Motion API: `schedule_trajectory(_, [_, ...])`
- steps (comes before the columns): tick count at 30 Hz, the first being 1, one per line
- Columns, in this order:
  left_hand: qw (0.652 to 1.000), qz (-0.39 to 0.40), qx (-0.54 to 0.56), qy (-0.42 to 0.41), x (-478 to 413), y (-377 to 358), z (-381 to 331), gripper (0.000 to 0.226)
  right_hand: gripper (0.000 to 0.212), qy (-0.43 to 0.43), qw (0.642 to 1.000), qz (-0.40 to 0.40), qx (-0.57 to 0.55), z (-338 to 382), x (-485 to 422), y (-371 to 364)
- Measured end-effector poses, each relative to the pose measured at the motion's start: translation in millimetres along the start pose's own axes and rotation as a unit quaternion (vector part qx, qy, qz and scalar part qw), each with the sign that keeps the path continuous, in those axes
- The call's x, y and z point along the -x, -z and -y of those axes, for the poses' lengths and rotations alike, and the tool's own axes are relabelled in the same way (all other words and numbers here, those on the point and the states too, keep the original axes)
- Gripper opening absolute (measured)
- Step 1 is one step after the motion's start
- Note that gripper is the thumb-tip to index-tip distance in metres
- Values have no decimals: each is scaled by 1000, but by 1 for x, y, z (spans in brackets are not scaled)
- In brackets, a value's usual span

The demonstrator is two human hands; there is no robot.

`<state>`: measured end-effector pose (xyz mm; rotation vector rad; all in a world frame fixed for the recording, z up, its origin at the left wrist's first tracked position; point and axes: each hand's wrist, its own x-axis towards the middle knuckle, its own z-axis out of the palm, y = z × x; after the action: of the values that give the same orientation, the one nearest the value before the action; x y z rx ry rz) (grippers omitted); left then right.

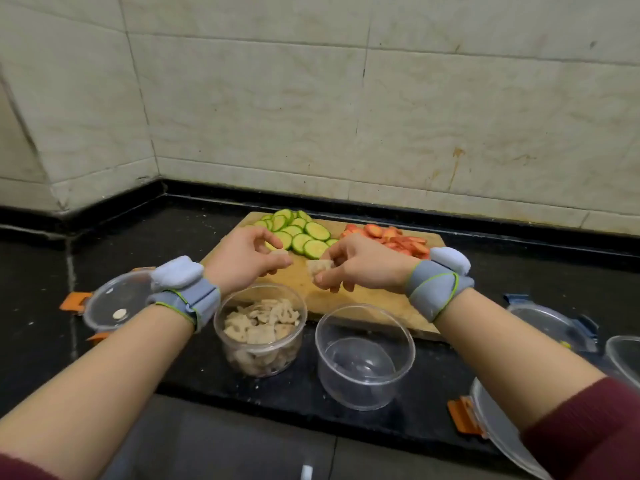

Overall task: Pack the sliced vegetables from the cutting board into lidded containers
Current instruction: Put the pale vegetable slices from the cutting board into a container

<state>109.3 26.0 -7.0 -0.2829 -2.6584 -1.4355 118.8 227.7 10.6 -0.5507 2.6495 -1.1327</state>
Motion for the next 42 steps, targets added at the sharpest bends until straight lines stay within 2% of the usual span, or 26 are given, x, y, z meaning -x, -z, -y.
schedule_trajectory(5, [997, -52, -53, -11, 28, 18, 23, 23, 25, 7, 994, 16, 104, 25, -15, -37])
schedule_trajectory(9, [992, -41, -113, -29, 45, 21, 29, 19, 23, 17, 983, -50, 177, 29, -21, -54])
schedule_trajectory(12, [988, -40, -144, -42, 54, 23, 31, 13, 24, 27, 981, -79, 176, 32, -21, -60])
schedule_trajectory(16, [989, -78, -121, -19, 58, 29, 43, 15, 22, 26, 989, -43, 142, 38, -21, -64])
schedule_trajectory(21, [995, -51, -85, -7, 62, 29, 54, 17, 16, 4, 992, -53, 116, 42, -22, -64])
schedule_trajectory(25, [998, -26, -62, -5, 66, 21, 59, 19, 16, 30, 981, -56, 183, 43, -15, -71])
schedule_trajectory(30, [1000, -14, -13, 6, 65, 17, 64, 17, 15, 28, 984, -33, 174, 41, -13, -65])
schedule_trajectory(32, [1000, -7, 0, 10, 64, 17, 63, 17, 16, 29, 978, -49, 199, 39, -13, -69])
schedule_trajectory(36, [999, 8, 2, 35, 63, 17, 63, 26, 17, 39, 966, -77, 245, 36, -17, -79])
schedule_trajectory(42, [997, 34, -68, 34, 59, 21, 61, 20, 15, 44, 953, -96, 285, 36, -17, -83])
